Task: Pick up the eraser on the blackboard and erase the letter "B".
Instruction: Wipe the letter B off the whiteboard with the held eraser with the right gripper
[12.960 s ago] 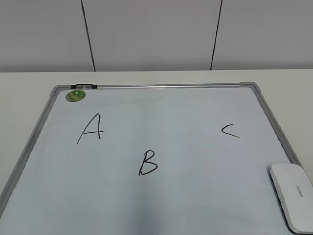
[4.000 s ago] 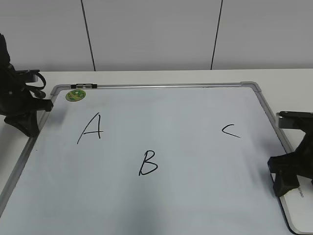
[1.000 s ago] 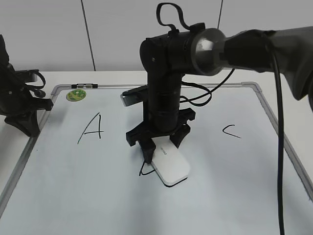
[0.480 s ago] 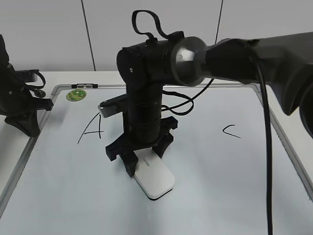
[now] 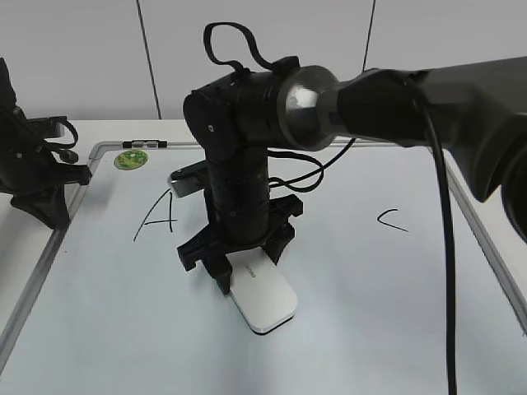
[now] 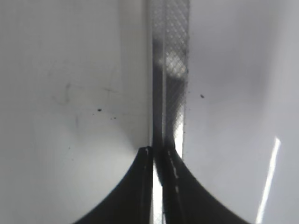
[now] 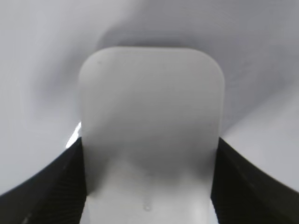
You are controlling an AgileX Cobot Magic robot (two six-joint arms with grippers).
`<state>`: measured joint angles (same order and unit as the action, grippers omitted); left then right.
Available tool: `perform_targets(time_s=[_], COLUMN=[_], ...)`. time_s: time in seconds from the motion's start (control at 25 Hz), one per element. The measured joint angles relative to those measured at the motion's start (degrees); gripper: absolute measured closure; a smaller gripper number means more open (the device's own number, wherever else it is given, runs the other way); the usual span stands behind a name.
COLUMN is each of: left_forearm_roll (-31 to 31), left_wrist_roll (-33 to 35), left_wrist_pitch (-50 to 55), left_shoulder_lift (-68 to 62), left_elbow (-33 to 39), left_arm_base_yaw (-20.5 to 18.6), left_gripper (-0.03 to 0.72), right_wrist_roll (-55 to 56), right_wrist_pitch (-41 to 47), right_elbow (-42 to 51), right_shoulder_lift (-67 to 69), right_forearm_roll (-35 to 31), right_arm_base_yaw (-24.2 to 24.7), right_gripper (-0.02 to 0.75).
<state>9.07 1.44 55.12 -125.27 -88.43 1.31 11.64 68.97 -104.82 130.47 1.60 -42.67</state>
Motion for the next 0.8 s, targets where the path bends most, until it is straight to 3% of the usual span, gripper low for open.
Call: perform_targets(time_s=[0.4, 0.8], left_forearm_roll=[0.0, 0.0], left_wrist_roll=[0.0, 0.0], left_wrist_pitch=[0.0, 0.0], left_shoulder_lift=[-0.1, -0.1], left_elbow=[0.0, -0.1], left_arm_base_yaw=[0.0, 0.0], left_gripper=[0.666, 0.666], right_wrist_roll=[0.8, 0.8], right_wrist_pitch=[0.2, 0.2], right_elbow=[0.0, 0.0], right_shoulder_lift=[0.0, 0.0], right_forearm_roll=[0.3, 0.3], right_arm_base_yaw=[1.0, 6.1], right_gripper=[0.217, 0.217])
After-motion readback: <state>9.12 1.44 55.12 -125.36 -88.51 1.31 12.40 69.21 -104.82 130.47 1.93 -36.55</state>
